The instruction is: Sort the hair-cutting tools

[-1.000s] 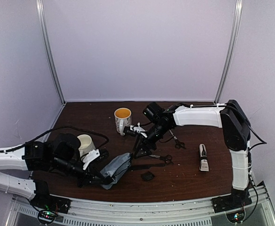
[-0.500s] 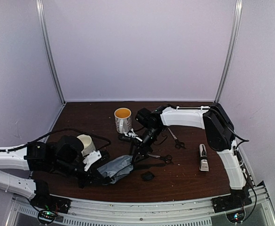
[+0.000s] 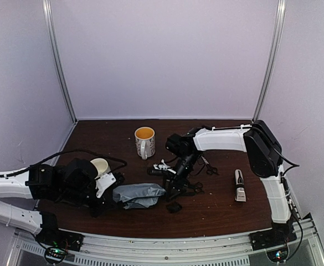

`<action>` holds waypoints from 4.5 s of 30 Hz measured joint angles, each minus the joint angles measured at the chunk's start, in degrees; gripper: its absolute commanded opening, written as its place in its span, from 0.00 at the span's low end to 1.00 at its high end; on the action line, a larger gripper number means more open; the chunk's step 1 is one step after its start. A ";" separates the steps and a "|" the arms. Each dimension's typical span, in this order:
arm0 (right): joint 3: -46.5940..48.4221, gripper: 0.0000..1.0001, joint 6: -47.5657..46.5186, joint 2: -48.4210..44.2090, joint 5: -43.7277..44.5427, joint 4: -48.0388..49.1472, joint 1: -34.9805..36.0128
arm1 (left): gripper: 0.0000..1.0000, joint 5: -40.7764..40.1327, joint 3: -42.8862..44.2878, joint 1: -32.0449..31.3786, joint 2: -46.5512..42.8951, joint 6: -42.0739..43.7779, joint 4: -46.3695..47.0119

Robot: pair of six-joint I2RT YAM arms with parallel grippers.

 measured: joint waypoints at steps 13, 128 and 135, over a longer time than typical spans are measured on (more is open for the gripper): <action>-9.57 0.15 13.68 -6.10 5.66 16.94 -0.31 | 0.00 -1.84 0.02 0.00 1.16 -1.75 -1.84; -39.98 0.86 25.42 -37.29 42.88 1.90 -30.91 | 0.00 -28.33 24.85 1.38 29.86 9.22 -2.97; -37.64 0.71 25.55 -34.07 47.32 2.34 -27.04 | 0.00 -28.33 23.93 1.44 29.86 9.16 -1.66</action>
